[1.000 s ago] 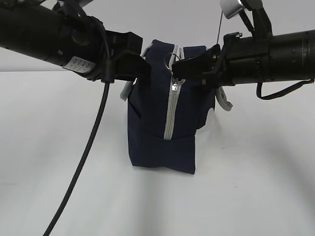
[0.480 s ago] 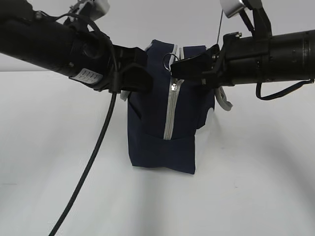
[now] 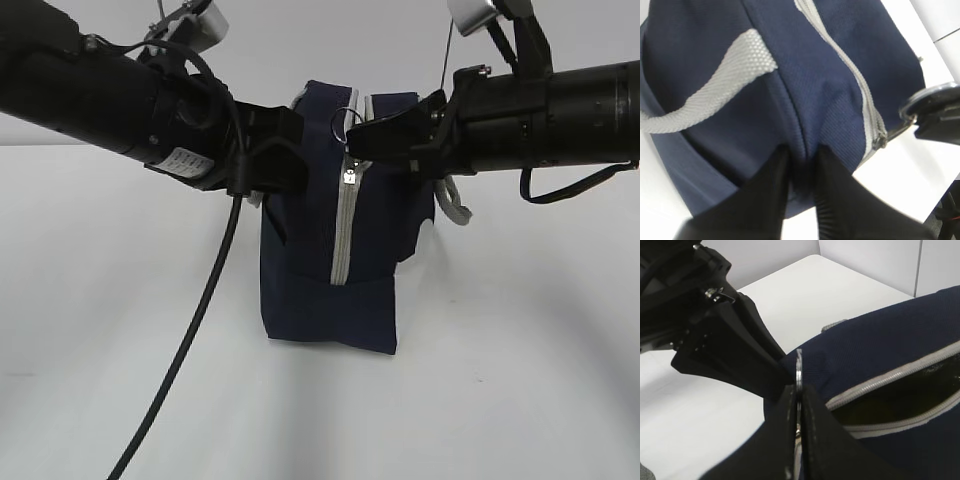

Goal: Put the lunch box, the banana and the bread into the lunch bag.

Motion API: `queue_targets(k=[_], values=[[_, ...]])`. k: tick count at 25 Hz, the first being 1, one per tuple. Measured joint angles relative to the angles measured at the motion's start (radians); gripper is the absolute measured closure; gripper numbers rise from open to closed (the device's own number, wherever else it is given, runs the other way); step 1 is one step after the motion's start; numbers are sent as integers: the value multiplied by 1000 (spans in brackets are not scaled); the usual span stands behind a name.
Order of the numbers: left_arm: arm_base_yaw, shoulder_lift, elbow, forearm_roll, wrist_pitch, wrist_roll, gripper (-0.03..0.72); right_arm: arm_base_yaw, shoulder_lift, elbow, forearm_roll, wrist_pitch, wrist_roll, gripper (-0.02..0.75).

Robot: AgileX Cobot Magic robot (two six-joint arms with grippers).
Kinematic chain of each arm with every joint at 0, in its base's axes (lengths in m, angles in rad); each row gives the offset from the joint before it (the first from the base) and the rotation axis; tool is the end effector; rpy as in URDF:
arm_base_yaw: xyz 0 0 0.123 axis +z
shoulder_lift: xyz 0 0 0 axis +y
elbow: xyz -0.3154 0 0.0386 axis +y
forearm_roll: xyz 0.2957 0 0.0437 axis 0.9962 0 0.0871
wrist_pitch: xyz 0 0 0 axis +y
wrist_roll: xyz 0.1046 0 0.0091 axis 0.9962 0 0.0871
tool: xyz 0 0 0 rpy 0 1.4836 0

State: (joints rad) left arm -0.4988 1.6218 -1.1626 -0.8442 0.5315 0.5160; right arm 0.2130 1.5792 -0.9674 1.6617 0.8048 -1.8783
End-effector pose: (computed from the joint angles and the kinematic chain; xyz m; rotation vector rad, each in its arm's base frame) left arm 0.3414 -0.2313 0.2783 0.4950 2.3407 -0.8203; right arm 0.3504 0.1529 0.2735 -0.8655 1.7478 0.8181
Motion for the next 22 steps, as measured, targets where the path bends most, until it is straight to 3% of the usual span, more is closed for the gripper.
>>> queue_targets(k=[4, 22], values=[[0, 1, 0, 1, 0, 0, 671, 0, 0, 0, 2, 0, 0, 738], [0, 1, -2, -1, 61, 11, 683, 1, 1, -29, 91, -55, 90, 738]])
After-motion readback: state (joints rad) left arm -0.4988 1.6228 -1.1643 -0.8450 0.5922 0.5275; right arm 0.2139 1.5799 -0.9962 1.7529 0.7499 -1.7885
